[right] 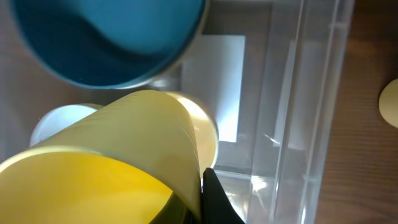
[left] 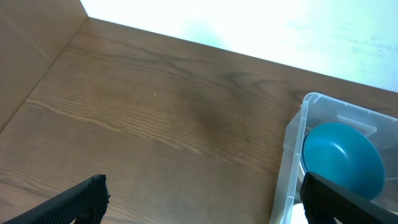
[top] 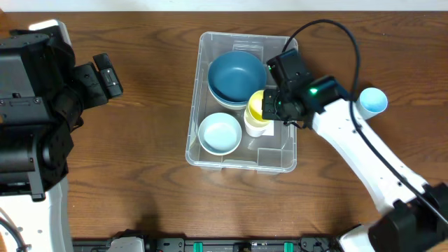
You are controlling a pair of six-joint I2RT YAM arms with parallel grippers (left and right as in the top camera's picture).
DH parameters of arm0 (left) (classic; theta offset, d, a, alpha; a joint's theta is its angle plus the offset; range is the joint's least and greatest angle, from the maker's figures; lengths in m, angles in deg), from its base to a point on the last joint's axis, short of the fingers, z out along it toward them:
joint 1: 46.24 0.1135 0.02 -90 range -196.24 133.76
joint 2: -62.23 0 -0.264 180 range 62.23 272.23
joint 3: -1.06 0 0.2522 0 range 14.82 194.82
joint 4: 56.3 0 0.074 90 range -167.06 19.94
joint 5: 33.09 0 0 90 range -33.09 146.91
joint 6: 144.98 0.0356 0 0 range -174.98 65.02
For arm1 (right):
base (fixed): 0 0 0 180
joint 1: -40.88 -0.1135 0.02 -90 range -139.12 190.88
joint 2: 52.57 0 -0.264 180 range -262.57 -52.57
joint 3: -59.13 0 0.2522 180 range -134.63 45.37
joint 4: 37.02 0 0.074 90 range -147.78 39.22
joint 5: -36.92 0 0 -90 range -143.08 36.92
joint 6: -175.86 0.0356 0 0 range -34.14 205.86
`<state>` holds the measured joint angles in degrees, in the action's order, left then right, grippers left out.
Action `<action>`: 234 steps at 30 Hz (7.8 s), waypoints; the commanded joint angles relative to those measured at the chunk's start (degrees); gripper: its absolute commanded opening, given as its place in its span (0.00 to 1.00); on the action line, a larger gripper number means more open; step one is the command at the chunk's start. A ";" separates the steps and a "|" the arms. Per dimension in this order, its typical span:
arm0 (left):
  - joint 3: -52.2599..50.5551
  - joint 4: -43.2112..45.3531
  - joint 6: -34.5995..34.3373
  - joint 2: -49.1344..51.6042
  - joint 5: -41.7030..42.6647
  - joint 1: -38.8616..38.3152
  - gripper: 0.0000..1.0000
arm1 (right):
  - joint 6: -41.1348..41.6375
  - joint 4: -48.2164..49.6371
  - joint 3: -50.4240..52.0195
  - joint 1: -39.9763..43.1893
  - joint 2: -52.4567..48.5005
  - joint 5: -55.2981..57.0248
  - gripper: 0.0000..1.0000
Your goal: Pack container
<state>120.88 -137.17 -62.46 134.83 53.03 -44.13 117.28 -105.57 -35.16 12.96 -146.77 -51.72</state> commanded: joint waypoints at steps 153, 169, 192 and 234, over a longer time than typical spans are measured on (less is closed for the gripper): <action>0.09 -0.15 -0.11 0.00 -0.68 0.17 0.98 | -14.36 10.97 12.68 66.01 -12.83 -39.60 0.62; 0.09 -0.15 -0.11 0.00 -0.68 0.17 0.98 | -15.67 14.29 14.16 66.01 -12.83 -40.87 0.51; 0.09 -0.15 -0.11 0.00 -0.68 0.17 0.98 | -15.47 27.58 24.37 68.91 -12.17 -54.05 0.18; 0.09 -0.15 -0.11 0.00 -0.68 0.17 0.98 | -10.03 4.57 -3.78 -2.97 -1.46 -8.92 0.01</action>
<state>120.88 -137.17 -62.46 134.83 53.03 -44.13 105.59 -100.74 -38.51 10.75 -147.18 -61.92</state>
